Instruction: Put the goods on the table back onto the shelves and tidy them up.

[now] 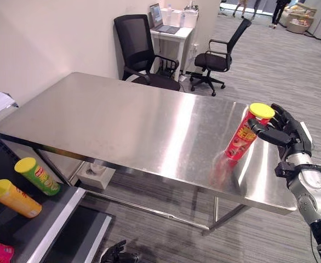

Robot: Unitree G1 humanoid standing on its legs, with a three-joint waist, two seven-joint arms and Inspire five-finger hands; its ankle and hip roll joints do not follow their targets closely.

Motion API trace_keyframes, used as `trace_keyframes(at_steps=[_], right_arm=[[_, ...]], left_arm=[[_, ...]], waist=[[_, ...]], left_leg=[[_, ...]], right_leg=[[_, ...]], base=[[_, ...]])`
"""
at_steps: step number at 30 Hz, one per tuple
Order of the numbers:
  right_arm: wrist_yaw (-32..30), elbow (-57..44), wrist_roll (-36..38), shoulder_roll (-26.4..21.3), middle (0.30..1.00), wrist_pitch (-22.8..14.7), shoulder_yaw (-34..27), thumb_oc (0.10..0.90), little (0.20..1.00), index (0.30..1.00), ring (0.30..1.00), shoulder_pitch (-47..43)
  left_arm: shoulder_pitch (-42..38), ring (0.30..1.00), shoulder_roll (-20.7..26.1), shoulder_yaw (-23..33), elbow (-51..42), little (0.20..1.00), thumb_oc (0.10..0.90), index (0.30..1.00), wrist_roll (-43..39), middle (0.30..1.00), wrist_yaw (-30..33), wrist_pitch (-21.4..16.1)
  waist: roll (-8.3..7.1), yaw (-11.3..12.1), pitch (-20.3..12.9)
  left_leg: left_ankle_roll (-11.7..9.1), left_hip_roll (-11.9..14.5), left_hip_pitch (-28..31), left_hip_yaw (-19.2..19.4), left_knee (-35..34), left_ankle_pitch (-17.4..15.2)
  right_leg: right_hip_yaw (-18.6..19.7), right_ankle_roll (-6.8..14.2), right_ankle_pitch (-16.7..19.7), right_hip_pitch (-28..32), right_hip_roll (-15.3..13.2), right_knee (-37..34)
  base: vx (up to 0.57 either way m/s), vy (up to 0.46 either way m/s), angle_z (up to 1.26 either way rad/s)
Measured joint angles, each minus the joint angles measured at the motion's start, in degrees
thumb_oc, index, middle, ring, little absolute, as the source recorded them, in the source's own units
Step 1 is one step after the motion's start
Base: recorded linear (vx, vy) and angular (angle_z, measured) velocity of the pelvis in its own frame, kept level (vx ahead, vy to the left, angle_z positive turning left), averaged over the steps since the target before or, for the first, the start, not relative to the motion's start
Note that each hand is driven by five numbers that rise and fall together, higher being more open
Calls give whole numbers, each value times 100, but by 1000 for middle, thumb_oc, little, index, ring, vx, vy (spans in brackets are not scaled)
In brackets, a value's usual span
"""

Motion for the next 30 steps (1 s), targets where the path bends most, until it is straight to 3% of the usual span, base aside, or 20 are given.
trace_keyframes(at_steps=[4,17,18,19,20,30], right_arm=[[85,389,1,-47,900,2,65,800,900,900,900,-238],[85,813,40,-87,900,6,238,800,900,900,900,-696],[84,827,40,-87,533,7,247,555,533,533,533,-708],[85,840,41,-87,373,8,267,449,373,373,373,-733],[84,867,41,-88,300,8,307,400,300,300,300,-787],[73,1134,23,-87,300,9,436,400,300,300,300,-1093]], left_arm=[[-14,900,54,59,-40,900,800,900,-122,900,3,-20],[-44,900,97,76,-64,900,800,900,-304,900,13,-51],[-44,900,110,76,-68,900,800,900,-310,900,14,-51],[-43,900,123,78,-66,900,800,900,-321,900,15,-52],[-43,900,133,78,-62,900,800,900,-343,900,17,-52],[-45,900,175,133,-39,900,800,900,-404,900,118,-121]], waist=[[-98,106,58],[-176,205,102],[-187,206,108],[-196,206,113],[-202,201,116],[-254,200,136]], left_leg=[[12,-24,-110,-79,-1,9],[70,-142,-297,-255,3,49],[73,-147,-302,-264,3,51],[75,-157,-310,-278,3,52],[77,-170,-314,-281,3,52],[126,-265,-416,-290,4,66]], right_leg=[[-76,2,-1,-49,-29,1],[-287,17,-1,-148,-165,3],[-293,17,-1,-148,-170,3],[-301,17,-1,-148,-181,3],[-300,17,-1,-150,-194,3],[-299,56,26,-245,-288,5]], base=[[-3,32,10],[3,23,8],[0,14,8],[-5,19,5],[-13,16,3],[-3,7,1]])
